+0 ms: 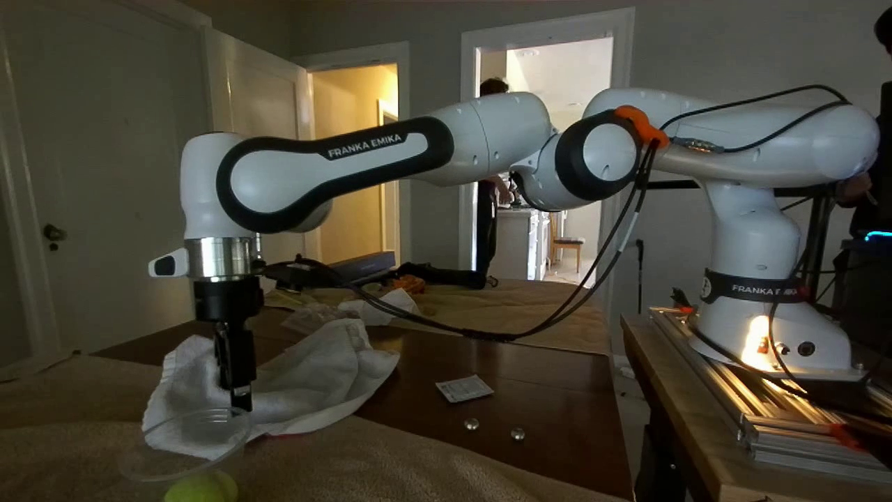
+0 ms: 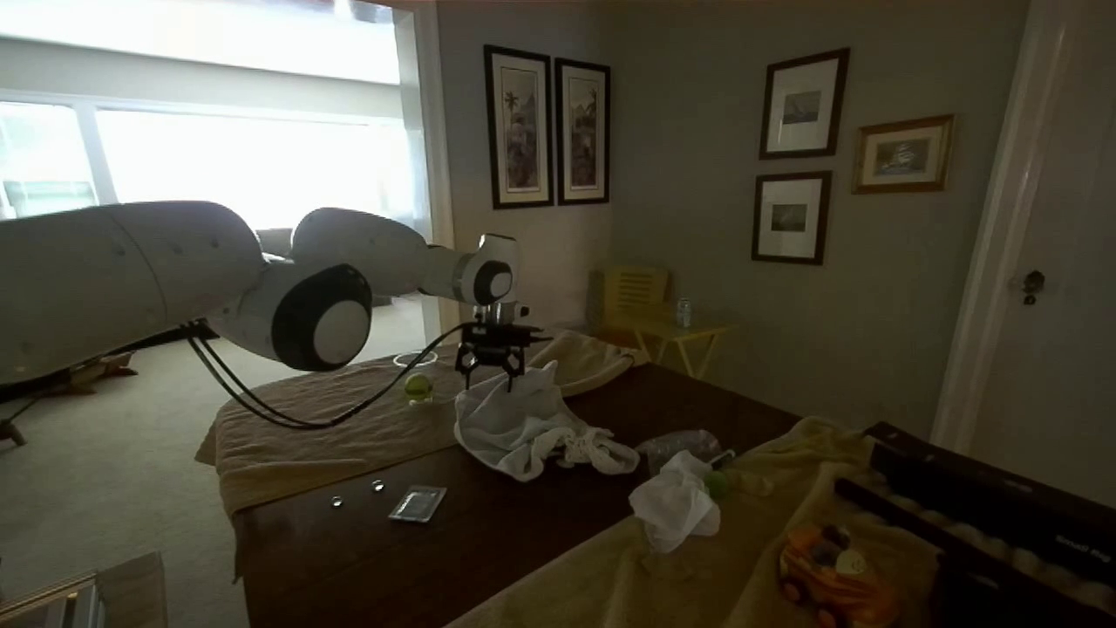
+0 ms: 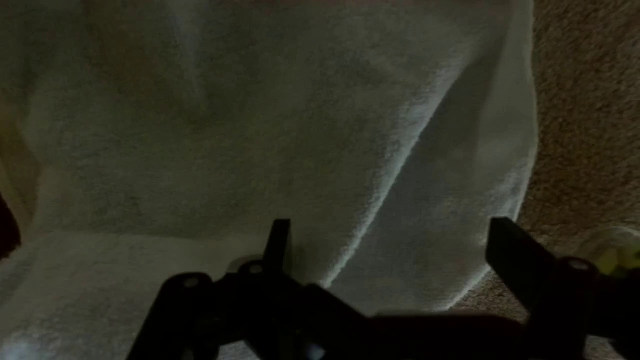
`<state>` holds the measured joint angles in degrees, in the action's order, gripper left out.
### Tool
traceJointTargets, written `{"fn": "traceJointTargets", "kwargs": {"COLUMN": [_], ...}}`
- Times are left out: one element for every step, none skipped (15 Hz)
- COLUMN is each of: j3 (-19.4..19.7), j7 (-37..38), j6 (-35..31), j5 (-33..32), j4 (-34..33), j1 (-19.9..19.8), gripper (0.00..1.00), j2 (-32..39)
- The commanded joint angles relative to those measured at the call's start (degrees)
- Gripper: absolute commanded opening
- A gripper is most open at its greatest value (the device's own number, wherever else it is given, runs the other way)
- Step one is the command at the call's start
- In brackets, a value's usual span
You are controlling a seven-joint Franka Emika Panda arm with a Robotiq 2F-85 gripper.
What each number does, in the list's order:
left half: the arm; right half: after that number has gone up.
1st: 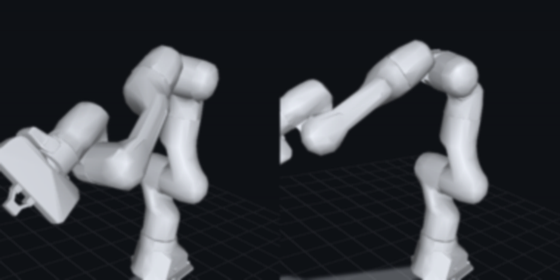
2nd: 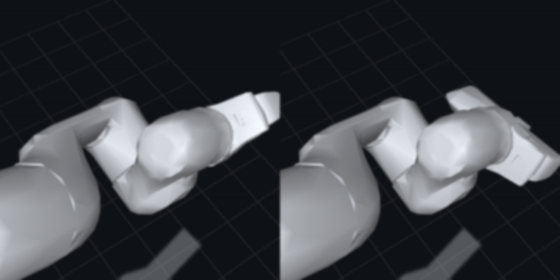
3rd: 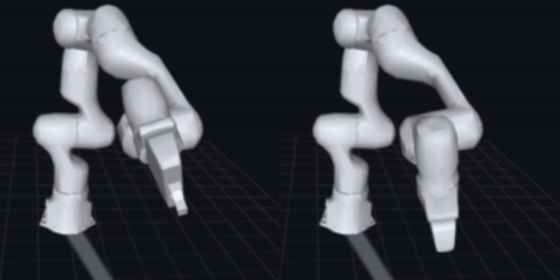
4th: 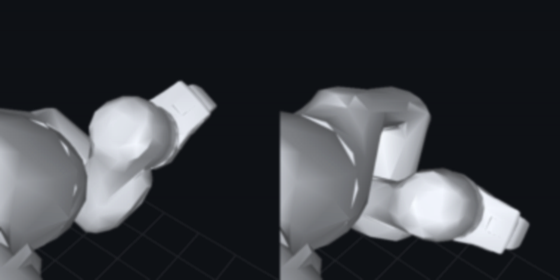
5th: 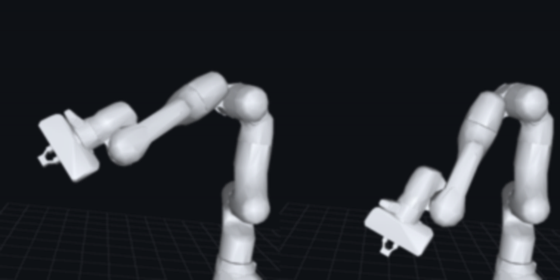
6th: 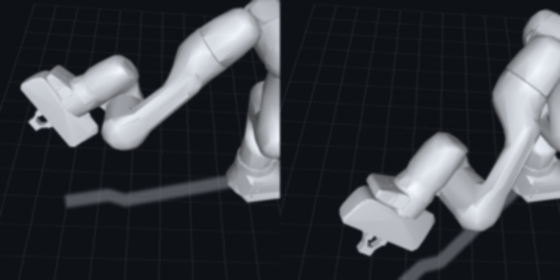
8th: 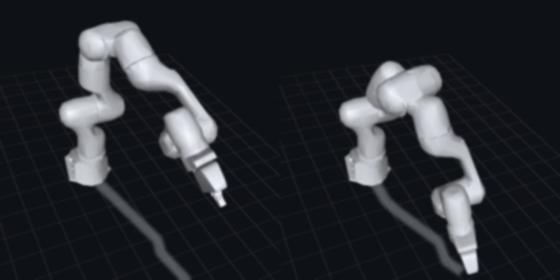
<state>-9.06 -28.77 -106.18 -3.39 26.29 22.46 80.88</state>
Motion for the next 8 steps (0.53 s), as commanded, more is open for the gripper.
{"fn": "traceJointTargets", "kwargs": {"j3": [-0.2,-0.1,0.0,0.4,0.4,0.5,0.6,0.5], "j7": [-3.5,-3.6,-3.9,-4.2,-4.8,-5.3,-5.7,-6.3], "j6": [2.4,2.9,3.1,2.8,2.2,2.1,2.1,2.1], "j5": [0.2,0.1,0.0,-0.5,-0.5,-0.7,-0.8,-0.8], "j4": [-2.2,-2.2,-2.2,-1.8,-0.7,-0.3,-0.3,-0.3], "j1": [1.1,1.3,1.6,2.0,2.1,2.5,2.8,3.0], "gripper": [1.0,1.0,1.0,1.0,1.0,1.0,1.0,1.0], "j2": [1.0,0.9,0.6,0.2,-0.7,-1.1,-1.3,-1.5]}}
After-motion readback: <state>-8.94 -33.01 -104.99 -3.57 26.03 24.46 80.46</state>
